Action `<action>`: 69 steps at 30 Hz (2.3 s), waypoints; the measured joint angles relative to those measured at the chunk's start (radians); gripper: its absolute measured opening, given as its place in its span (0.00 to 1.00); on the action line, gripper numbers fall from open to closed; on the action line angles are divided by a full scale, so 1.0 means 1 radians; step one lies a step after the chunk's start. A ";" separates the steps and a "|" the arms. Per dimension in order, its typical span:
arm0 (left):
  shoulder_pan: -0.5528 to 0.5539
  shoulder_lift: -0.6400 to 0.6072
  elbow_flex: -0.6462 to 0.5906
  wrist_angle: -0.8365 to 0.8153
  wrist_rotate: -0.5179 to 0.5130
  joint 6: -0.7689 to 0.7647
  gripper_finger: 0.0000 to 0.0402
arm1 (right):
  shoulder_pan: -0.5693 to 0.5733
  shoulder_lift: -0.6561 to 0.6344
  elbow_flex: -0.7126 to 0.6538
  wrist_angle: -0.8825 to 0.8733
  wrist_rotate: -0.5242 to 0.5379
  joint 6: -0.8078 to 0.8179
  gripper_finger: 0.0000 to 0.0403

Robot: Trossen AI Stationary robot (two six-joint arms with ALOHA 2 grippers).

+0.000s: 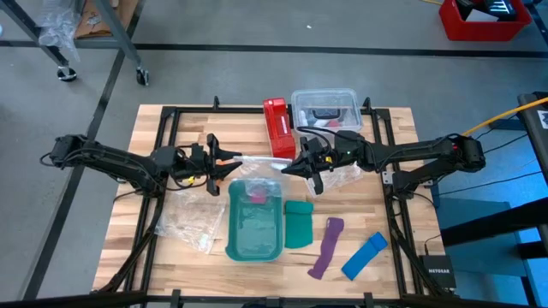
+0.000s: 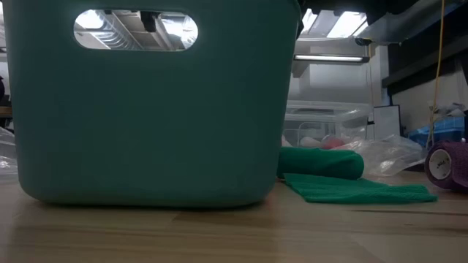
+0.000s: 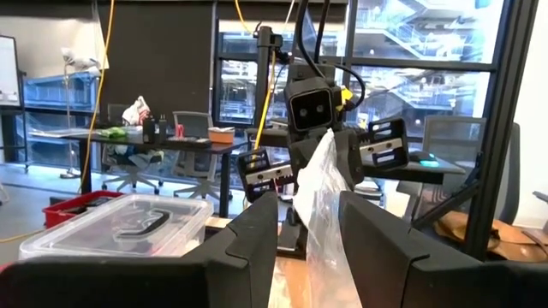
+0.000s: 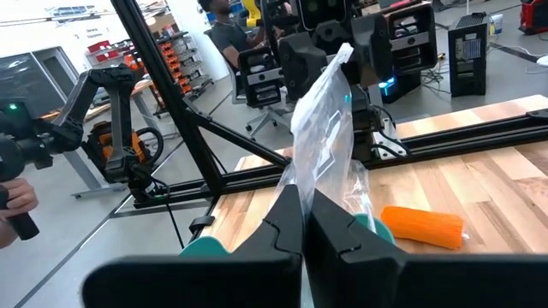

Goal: Roll bandage
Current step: Open the transparent zip bag

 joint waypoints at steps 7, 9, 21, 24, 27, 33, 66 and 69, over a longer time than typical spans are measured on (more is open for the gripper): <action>0.000 0.000 0.000 0.038 0.000 0.001 0.29 | 0.000 0.000 0.000 0.000 0.000 0.000 0.00; 0.000 0.000 0.000 0.036 0.000 0.000 0.29 | 0.000 0.000 0.000 0.000 0.000 0.000 0.00; 0.000 0.000 0.000 0.035 0.000 0.004 0.23 | 0.000 0.000 0.000 0.001 0.000 0.000 0.00; 0.000 0.000 0.000 0.026 0.000 0.004 0.20 | 0.000 0.000 0.000 0.002 0.000 0.000 0.00; 0.000 0.000 0.000 0.010 0.000 0.004 0.18 | 0.000 0.000 0.000 0.007 0.000 0.000 0.00; 0.000 0.000 0.000 0.014 0.000 0.004 0.18 | 0.000 0.000 0.000 0.011 0.000 0.000 0.00; 0.003 -0.006 0.000 -0.001 0.000 0.060 0.00 | 0.000 0.000 0.000 0.009 -0.008 0.139 0.15; 0.003 -0.035 0.038 -0.129 -0.001 0.058 0.00 | 0.000 0.000 0.000 0.013 -0.009 0.139 0.21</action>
